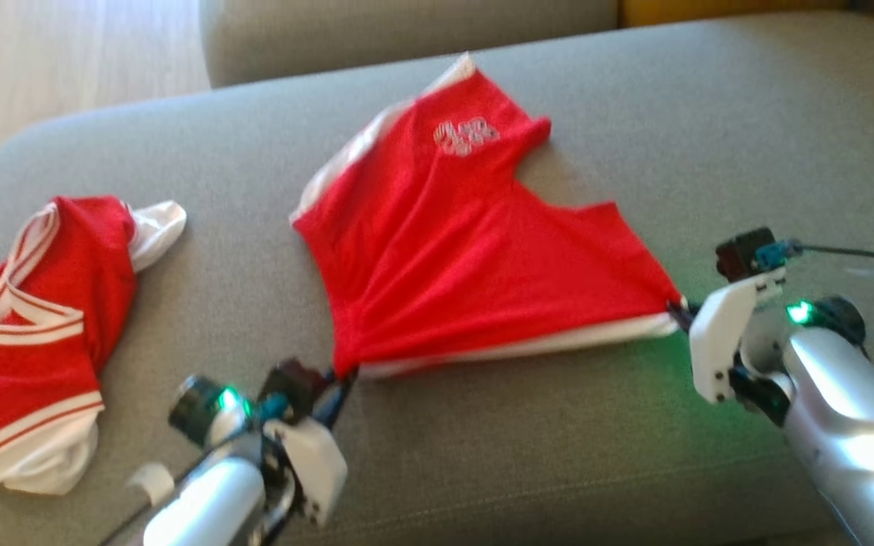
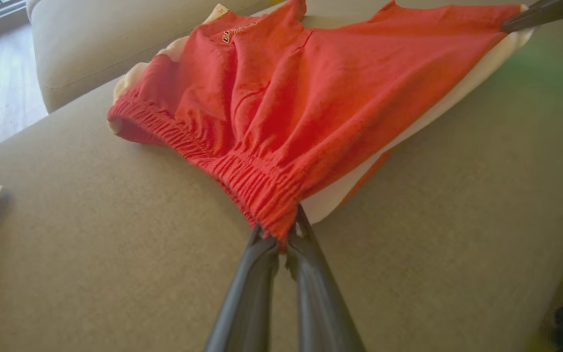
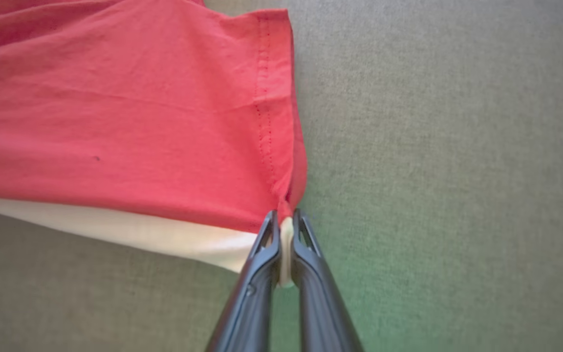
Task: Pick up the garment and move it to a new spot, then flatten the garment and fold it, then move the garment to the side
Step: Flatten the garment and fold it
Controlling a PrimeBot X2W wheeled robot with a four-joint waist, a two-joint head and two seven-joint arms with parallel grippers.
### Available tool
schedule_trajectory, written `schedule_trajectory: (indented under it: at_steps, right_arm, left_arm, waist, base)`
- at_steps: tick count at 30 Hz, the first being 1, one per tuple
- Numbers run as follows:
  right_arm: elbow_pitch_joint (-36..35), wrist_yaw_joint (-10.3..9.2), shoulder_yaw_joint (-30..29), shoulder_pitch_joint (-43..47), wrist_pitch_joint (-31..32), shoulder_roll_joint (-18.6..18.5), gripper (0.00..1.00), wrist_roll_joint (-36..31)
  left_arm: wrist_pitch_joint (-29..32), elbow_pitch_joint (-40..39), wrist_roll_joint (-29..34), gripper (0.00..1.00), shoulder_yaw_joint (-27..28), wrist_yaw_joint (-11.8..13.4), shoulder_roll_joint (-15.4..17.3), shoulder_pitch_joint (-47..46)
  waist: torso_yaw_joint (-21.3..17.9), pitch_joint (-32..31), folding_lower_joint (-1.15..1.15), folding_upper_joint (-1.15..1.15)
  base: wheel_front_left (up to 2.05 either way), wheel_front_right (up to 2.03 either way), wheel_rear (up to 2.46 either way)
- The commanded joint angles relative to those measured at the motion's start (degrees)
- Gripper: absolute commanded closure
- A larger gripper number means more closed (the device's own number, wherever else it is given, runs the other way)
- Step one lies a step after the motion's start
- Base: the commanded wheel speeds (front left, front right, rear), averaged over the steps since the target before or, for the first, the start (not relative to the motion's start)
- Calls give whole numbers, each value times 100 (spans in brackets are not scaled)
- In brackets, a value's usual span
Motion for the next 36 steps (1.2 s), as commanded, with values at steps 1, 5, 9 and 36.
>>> schedule_trajectory:
  at_steps: [1,5,9,36]
  right_arm:
    - [-376,-3,181,167,205,-211,100,245]
    - [-1294,-3,524,770,900,-805,100,861]
    - [-2216,-3,608,1322,1558,-1427,100,1355]
    - [-4396,-3,-1491,1391,1930,-860,100,12]
  left_arm:
    - [35,-234,-100,100,170,42,209,22]
    - [192,-663,-266,100,112,99,321,542]
    - [396,-1168,-361,100,4,124,439,921]
    - [1107,-2905,-1315,100,463,232,580,950]
  waist:
    - [11,-256,1,0]
    - [35,-507,1,0]
    - [63,-627,1,0]
    - [541,-232,1,0]
  base:
    - [0,0,0]
    - [0,0,0]
    - [0,0,0]
    - [0,0,0]
